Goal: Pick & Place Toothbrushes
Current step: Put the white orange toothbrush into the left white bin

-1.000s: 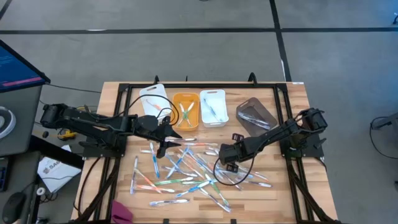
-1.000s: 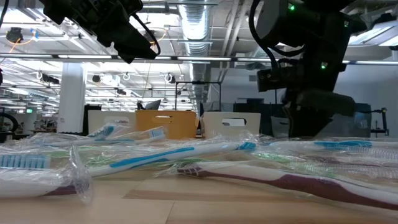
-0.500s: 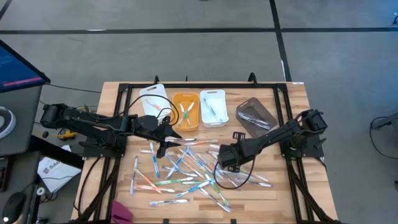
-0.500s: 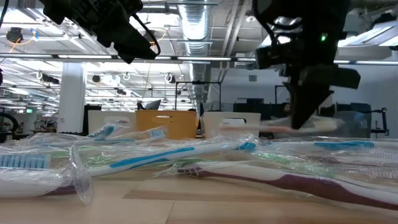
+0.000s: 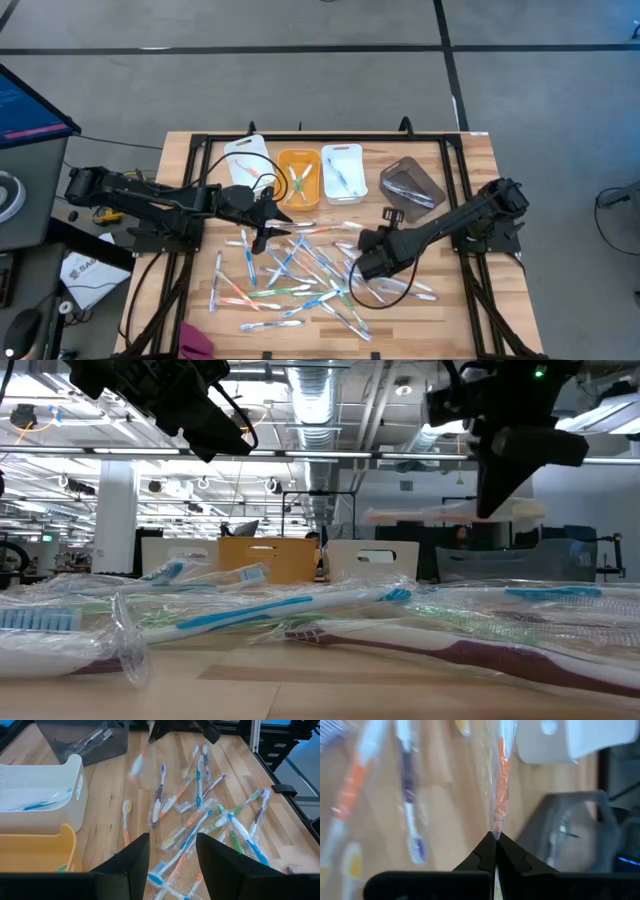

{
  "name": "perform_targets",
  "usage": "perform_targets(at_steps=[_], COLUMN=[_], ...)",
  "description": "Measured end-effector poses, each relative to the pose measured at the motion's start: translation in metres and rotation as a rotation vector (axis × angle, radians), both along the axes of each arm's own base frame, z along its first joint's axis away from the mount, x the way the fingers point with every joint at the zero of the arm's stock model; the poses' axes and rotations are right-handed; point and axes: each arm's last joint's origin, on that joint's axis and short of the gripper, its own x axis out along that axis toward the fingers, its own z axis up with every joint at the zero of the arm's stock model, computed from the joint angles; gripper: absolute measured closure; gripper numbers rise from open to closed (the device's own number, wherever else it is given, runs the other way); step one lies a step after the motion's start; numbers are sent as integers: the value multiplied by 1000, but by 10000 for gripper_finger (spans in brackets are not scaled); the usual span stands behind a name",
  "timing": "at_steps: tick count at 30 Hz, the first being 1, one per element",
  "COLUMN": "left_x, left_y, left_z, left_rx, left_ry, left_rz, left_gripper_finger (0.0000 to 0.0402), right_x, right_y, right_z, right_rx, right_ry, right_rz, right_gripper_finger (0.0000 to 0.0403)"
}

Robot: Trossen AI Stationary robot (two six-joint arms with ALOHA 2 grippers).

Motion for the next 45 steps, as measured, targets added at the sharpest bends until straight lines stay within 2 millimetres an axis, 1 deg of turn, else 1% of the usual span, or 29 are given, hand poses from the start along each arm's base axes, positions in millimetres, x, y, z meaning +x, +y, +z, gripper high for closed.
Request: perform_targets(at_steps=[4,7,11,13,16,19,21,24,26,28,31,35,38,41,45], left_x=[0,0,0,0,0,1,3,3,1,-4,-8,-3,7,15,22], left_y=[0,0,0,-1,-1,-1,-1,-2,-2,-2,-1,-3,-4,-4,-6], left_z=[0,0,0,0,0,1,4,4,2,2,0,-4,-12,-14,-17], left_rx=[0,0,0,0,29,78,120,149,170,176,176,160,140,138,129], left_ry=[0,0,0,0,-4,-22,-89,-271,-400,-515,-620,-640,-618,-649,-662], left_rz=[0,0,0,-3,-19,-46,-66,-94,-96,-88,-77,-79,-77,-74,-121], left_gripper_finger=[247,247,247,247,247,247,247,247,247,247,247,247,247,247,247], right_x=[-8,-11,-20,-30,-48,-64,-71,-74,-72,-65,-50,-27,-12,4,21], right_y=[2,5,11,17,26,32,35,37,38,38,37,32,27,19,4], right_z=[2,6,20,32,54,70,76,78,75,70,67,74,70,62,51], right_rx=[-59,-71,-81,-117,-184,-209,-216,-213,-206,-209,-197,-112,-72,-50,-65], right_ry=[17,4,-66,-144,-338,-519,-610,-719,-765,-796,-838,-970,-1009,-1019,-1018], right_rz=[-16,-6,34,64,114,172,216,265,296,332,418,578,690,719,678], right_gripper_finger=[403,403,403,403,403,403,403,403,403,403,403,403,403,403,403])
